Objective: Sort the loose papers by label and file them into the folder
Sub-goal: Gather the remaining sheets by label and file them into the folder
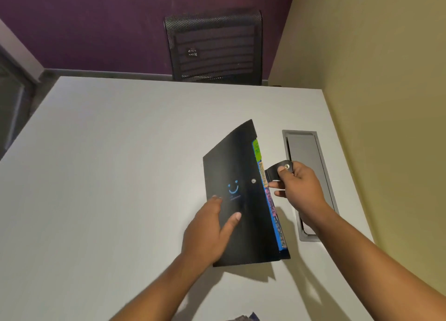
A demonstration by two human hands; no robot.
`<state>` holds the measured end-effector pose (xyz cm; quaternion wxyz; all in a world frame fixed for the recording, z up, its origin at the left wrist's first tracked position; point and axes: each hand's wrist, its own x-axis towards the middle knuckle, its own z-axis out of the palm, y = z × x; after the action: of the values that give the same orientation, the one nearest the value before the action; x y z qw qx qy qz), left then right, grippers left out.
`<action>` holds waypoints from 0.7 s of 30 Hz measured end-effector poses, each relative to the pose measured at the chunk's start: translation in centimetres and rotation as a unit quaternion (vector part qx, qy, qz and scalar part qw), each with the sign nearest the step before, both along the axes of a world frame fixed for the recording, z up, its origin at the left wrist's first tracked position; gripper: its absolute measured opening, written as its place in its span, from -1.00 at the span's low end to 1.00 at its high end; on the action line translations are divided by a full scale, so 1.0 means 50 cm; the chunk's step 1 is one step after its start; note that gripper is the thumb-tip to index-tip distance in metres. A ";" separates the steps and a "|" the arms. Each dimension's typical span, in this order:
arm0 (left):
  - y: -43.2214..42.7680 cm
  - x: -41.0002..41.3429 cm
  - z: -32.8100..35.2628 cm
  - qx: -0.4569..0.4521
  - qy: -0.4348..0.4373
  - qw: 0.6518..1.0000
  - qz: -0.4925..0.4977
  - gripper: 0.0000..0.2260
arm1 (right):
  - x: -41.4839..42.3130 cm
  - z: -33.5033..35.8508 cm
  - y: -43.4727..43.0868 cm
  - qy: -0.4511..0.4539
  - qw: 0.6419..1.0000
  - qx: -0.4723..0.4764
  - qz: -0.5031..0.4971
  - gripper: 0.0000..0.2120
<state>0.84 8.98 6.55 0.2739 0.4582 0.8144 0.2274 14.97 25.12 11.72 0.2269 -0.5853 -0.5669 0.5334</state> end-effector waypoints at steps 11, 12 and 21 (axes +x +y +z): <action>0.031 -0.047 -0.172 -0.174 0.091 0.964 -0.179 0.03 | 0.057 -0.196 0.017 -0.133 0.988 -0.072 0.009 -0.77; 0.025 -0.048 -0.183 -0.187 0.097 0.958 -0.196 0.03 | 0.062 -0.210 0.015 -0.152 0.986 -0.071 0.017 -0.76; 0.007 -0.060 -0.236 -0.210 0.092 0.944 -0.239 0.04 | 0.074 -0.271 0.016 -0.187 0.975 -0.096 0.075 -0.76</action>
<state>-2.14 9.33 -5.27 0.3341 0.5905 0.7318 -0.0641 18.69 25.90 -1.84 0.0192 -0.6497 -0.5872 0.4824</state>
